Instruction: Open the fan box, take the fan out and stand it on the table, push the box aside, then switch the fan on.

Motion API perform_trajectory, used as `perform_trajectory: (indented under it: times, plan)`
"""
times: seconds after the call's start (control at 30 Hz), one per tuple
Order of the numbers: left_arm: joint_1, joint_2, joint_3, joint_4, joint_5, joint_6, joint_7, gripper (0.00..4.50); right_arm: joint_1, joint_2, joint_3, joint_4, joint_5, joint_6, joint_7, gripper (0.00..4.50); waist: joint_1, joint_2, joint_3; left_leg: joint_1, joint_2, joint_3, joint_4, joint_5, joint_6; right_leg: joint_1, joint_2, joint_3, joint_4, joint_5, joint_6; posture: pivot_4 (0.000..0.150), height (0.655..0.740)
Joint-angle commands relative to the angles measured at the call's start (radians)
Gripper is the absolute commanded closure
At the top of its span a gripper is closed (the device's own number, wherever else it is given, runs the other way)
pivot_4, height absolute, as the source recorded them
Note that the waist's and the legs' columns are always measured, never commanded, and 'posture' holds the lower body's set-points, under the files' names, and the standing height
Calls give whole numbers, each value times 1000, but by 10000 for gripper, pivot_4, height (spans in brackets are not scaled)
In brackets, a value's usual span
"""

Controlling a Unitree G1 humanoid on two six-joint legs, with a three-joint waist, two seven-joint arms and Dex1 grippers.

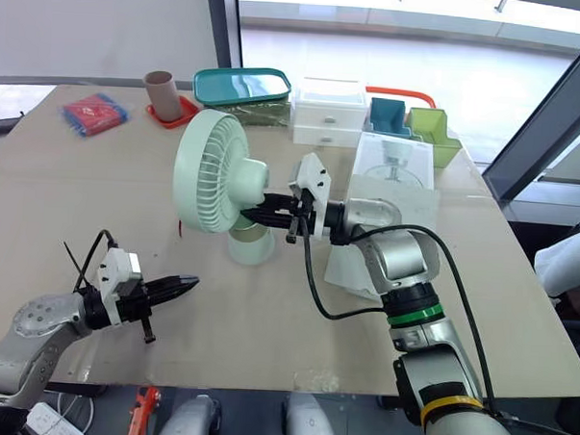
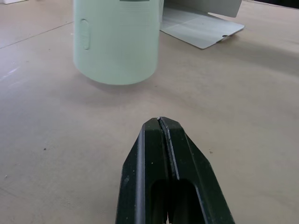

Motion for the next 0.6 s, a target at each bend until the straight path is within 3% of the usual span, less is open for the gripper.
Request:
perform_trajectory:
  times: [0.03, 0.37, 0.5, 0.6]
  plan:
    - [-17, -4, 47, -13, -69, 41, 5, 39582, 184, -134, -93, -334, 57, 90, -25, 637, 1, 0, 0, 0, 0, 0, 0, 0, 0, 0, 0, 0, 0, 0, 0, 1500, 7400]
    - [-26, -30, 79, -9, -85, 109, 90, 39582, 616, -235, -284, -831, 176, 226, -165, 637, 3, 0, 0, 0, -1, -1, 0, 0, 0, 2, 1, 1, 0, -2, 2, 1500, 7400]
    - [6, -80, 82, 5, -12, 87, 223, 39582, 899, -138, -286, -838, 88, 99, -271, 637, 12, -2, -1, 1, -1, 2, 1, 0, 0, 2, 1, 4, 0, -2, 2, 1500, 7400]
    - [17, -114, 75, 10, 40, 59, 294, 38714, 968, -83, -282, -786, 48, 29, -342, 0, 19, -2, -1, 0, -2, 0, 0, 0, 0, 2, 1, 3, 0, -4, 3, 1500, 7400]
